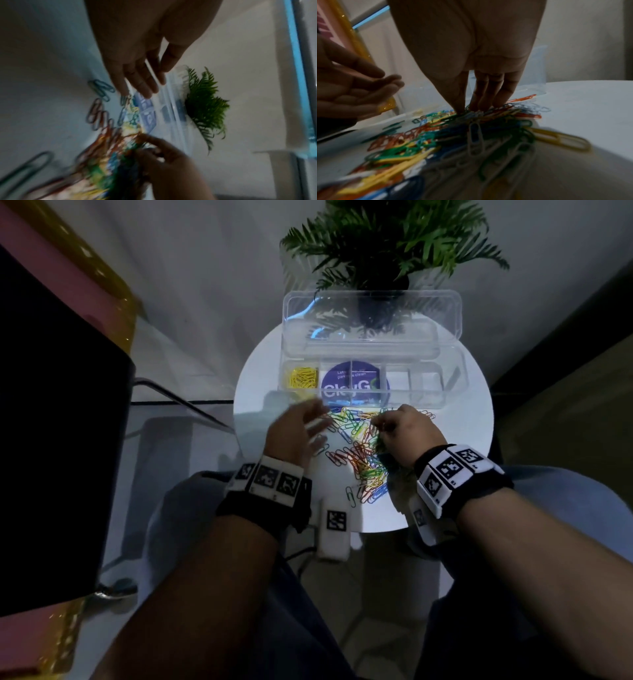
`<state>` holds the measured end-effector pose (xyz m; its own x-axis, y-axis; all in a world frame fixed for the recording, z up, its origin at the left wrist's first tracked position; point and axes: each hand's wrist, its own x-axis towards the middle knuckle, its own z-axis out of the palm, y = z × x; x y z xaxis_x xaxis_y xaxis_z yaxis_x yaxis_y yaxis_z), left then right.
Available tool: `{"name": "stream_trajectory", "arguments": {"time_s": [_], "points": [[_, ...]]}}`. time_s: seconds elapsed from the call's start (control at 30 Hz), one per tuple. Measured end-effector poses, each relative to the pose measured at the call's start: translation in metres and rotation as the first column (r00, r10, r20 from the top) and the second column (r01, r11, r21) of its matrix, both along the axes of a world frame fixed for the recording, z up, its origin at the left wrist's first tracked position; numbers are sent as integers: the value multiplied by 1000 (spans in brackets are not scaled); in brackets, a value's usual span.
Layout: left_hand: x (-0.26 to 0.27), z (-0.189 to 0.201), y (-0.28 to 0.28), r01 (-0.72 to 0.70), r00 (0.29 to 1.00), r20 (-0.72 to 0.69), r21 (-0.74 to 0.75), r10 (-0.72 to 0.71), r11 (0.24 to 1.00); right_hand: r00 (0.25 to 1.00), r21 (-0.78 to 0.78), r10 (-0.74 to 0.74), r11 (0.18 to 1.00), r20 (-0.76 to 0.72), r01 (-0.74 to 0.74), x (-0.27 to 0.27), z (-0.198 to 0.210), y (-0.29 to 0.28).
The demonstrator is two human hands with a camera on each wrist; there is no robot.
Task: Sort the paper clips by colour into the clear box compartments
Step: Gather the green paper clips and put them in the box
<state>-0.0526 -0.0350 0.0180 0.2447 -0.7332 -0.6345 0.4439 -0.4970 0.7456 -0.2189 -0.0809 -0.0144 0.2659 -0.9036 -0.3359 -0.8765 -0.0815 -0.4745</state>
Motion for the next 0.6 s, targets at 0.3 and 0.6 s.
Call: {"name": "stream_trajectory", "arguments": {"time_s": [0.3, 0.6], "points": [[-3, -16, 11, 158, 987, 2, 152, -160, 976, 982, -76, 155, 984, -105, -163, 13, 2, -3], [17, -22, 6, 42, 994, -108, 151, -26, 988, 989, -72, 127, 989, -79, -133, 23, 4, -12]]}}
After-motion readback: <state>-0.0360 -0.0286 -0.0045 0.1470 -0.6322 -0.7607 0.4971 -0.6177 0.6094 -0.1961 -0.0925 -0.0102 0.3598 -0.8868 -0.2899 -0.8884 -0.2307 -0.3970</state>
